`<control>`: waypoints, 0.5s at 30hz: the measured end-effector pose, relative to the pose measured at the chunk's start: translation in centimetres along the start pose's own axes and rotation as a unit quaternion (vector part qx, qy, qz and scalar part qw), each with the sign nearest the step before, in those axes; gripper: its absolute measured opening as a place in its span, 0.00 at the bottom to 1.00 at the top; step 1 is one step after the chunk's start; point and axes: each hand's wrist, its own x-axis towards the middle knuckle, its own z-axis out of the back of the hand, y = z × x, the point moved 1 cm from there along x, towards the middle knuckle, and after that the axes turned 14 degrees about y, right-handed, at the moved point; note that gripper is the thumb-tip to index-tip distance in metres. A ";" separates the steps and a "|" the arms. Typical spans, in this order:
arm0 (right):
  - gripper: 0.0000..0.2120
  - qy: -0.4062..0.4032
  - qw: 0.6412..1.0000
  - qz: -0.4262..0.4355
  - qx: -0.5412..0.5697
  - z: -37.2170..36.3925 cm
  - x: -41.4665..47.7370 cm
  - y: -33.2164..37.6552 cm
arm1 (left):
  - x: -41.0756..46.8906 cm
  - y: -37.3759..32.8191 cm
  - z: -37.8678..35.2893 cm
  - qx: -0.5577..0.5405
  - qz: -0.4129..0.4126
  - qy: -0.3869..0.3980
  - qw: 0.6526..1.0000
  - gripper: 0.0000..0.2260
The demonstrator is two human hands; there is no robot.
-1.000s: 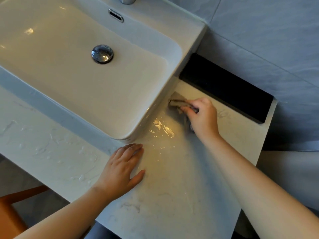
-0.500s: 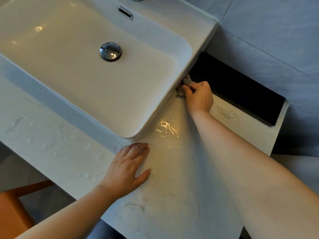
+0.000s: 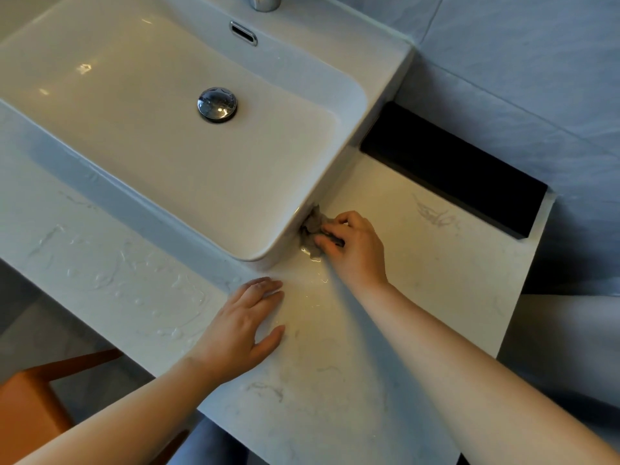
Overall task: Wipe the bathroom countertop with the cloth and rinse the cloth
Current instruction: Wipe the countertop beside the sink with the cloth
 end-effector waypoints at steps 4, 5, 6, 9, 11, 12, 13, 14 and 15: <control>0.09 0.038 0.998 0.056 -0.018 -0.1 -1.8 0.2 | -1.6 0.1 -0.1 0.014 0.032 -0.012 0.999 0.26; 0.09 0.023 0.997 0.071 -0.036 -0.1 -2.1 0.0 | -1.9 0.2 -0.2 0.016 0.045 -0.013 0.999 0.27; 0.10 0.006 0.995 0.080 -0.053 0.0 -2.3 -0.1 | -2.2 0.3 -0.3 0.018 0.060 -0.012 0.998 0.28; 0.14 -0.003 0.995 0.064 -0.079 -0.5 -2.9 -0.4 | -2.5 0.6 -0.6 0.037 0.100 0.000 0.994 0.30; 0.14 -0.004 0.996 0.043 -0.072 -1.2 -3.5 -0.1 | -2.4 0.6 -0.8 0.057 0.110 0.010 0.992 0.31; 0.13 -0.006 0.998 0.036 -0.060 -1.6 -4.0 0.2 | -2.4 0.5 -0.9 0.062 0.114 0.013 0.991 0.31; 0.12 -0.007 0.998 0.034 -0.050 -2.0 -4.7 0.5 | -2.3 0.5 -0.8 0.063 0.116 0.016 0.991 0.32; 0.11 -0.006 0.998 0.037 -0.040 -2.4 -5.5 0.8 | -2.3 0.5 -0.7 0.060 0.117 0.018 0.991 0.32; 0.10 0.001 0.999 0.044 -0.030 -2.8 -6.3 1.0 | -2.3 0.6 -0.6 0.060 0.117 0.020 0.991 0.32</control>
